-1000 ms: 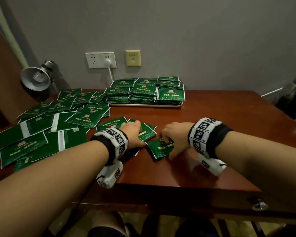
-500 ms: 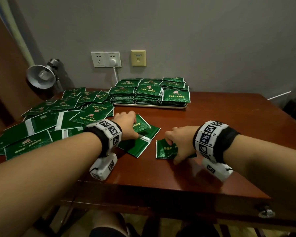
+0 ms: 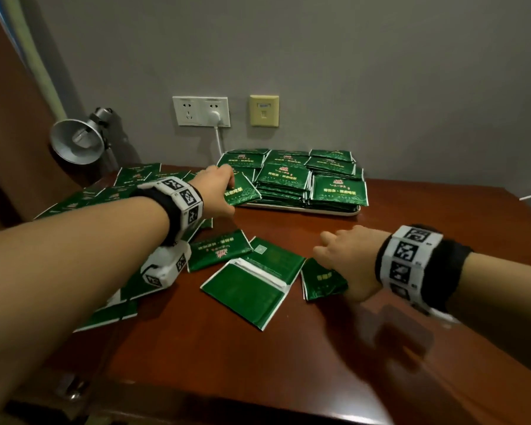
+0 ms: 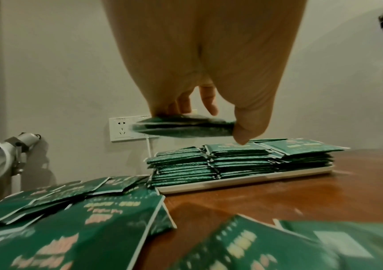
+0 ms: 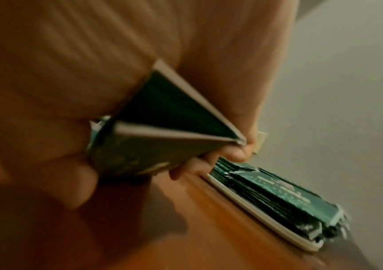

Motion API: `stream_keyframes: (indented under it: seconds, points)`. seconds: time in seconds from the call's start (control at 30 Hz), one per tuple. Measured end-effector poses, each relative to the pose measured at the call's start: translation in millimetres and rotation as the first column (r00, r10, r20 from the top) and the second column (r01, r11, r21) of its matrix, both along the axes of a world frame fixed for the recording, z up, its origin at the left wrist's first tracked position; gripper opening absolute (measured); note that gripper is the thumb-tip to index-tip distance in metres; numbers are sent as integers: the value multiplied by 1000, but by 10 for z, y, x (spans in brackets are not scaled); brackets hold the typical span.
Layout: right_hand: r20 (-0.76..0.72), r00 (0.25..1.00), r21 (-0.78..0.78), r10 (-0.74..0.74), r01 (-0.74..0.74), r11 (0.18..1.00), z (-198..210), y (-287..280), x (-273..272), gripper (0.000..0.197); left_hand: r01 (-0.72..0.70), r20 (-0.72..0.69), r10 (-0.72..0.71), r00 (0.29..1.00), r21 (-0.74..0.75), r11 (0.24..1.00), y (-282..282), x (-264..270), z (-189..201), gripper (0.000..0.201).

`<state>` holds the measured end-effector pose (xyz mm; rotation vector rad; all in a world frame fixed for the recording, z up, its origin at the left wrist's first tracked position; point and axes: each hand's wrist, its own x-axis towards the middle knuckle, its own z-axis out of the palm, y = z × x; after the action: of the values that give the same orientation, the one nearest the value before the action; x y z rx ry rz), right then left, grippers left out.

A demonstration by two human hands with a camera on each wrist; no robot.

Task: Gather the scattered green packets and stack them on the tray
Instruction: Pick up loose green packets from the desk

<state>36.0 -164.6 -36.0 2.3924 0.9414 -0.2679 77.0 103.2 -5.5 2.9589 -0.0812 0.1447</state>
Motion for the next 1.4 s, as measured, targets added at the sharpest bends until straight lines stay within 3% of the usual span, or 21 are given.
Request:
stream_keyframes:
  seconds: [0.1, 0.23, 0.5, 0.7, 0.8, 1.0, 1.17, 1.23, 1.4]
  points:
    - [-115, 990, 255, -76, 103, 962, 201, 9, 320, 46, 27, -5, -27, 1000, 56, 998, 48, 304, 50, 48]
    - [-95, 991, 412, -96, 127, 902, 487, 177, 887, 41, 53, -45, -47, 998, 126, 991, 149, 748, 92, 45]
    - [-62, 978, 442, -197, 204, 873, 936, 581, 1999, 40, 83, -137, -67, 988, 111, 990, 453, 1369, 11, 48]
    - [-82, 984, 579, -159, 177, 796, 814, 1318, 2671, 35, 146, -111, -140, 984, 48, 988, 534, 1680, -141, 47]
    - [-44, 987, 588, -154, 151, 794, 710, 1605, 2907, 32, 163, -63, -162, 985, 10, 987, 596, 1744, -178, 48]
    - [-19, 990, 562, -142, 128, 817, 604, 1928, 3125, 35, 35, 35, -34, 999, -21, 999, 925, 1605, -115, 62]
    - [-63, 988, 554, -141, 152, 818, 491, 2103, 3112, 50, -43, -147, 45, 988, 19, 999, 1048, 1497, -149, 77]
    - [-28, 988, 538, -152, 143, 830, 468, 2074, 3042, 56, -30, -172, 29, 985, -4, 1000, 1002, 1485, -213, 76]
    - [97, 983, 496, -154, 86, 864, 560, 1751, 2848, 51, -51, -52, 50, 997, -31, 998, 849, 1526, -251, 62]
